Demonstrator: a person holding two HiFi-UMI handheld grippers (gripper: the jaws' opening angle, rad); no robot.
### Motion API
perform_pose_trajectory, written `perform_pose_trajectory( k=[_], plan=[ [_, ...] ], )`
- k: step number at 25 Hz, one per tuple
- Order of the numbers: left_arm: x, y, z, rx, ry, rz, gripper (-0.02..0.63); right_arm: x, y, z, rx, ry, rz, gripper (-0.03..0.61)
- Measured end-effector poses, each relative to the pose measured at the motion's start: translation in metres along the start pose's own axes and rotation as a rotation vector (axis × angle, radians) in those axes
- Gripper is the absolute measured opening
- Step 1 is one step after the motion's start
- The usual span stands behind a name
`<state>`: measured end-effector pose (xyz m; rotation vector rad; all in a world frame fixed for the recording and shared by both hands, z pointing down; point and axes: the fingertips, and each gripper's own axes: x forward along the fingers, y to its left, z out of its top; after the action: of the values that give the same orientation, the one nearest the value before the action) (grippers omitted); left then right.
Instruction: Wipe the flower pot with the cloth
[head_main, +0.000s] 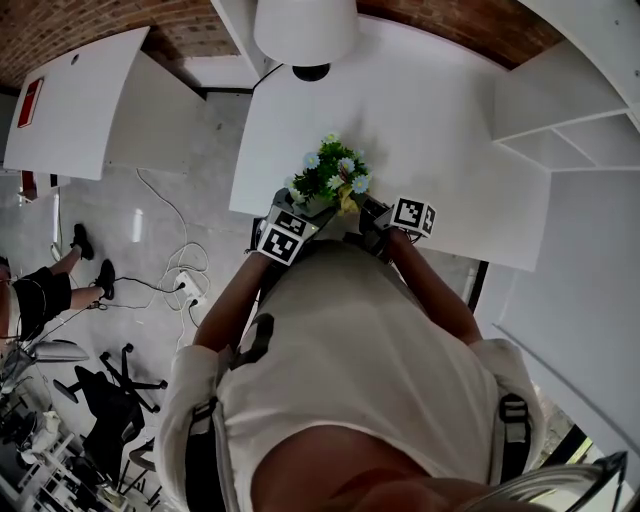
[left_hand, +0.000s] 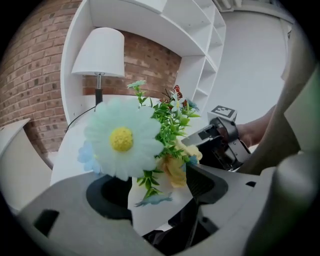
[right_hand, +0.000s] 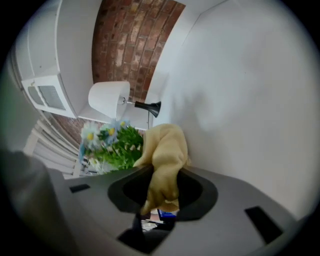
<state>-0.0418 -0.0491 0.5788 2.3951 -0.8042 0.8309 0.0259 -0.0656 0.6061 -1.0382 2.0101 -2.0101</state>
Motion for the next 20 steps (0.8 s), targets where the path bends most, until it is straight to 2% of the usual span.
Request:
perform_pose_trajectory(
  k=[2,5,8,10,14,17,20],
  plan=[
    [0.003,-0.01,-0.004,-0.002,0.027,-0.046,0.33,0.004,-0.012,-0.016,0.033,0.05,-0.033,0.127],
    [0.014,-0.027,-0.014,-0.031,0.092,-0.145,0.33,0.006,-0.018,-0.018,0.055,0.074,-0.04,0.127],
    [0.011,-0.024,-0.005,-0.038,0.047,-0.142,0.33,0.006,-0.019,-0.014,0.017,0.085,-0.047,0.129],
    [-0.003,-0.015,0.001,0.001,0.026,-0.122,0.33,0.005,-0.018,-0.013,0.019,0.078,-0.047,0.129],
    [-0.029,0.022,0.017,0.07,-0.025,-0.019,0.33,-0.004,-0.013,-0.004,0.016,0.049,-0.043,0.129],
    [-0.021,0.03,0.031,0.142,-0.035,-0.054,0.33,-0.008,0.0,0.014,-0.001,0.005,-0.011,0.129],
    [0.006,0.022,0.022,0.241,0.03,-0.1,0.331,-0.008,0.015,0.031,-0.014,-0.023,0.039,0.13]
  ],
)
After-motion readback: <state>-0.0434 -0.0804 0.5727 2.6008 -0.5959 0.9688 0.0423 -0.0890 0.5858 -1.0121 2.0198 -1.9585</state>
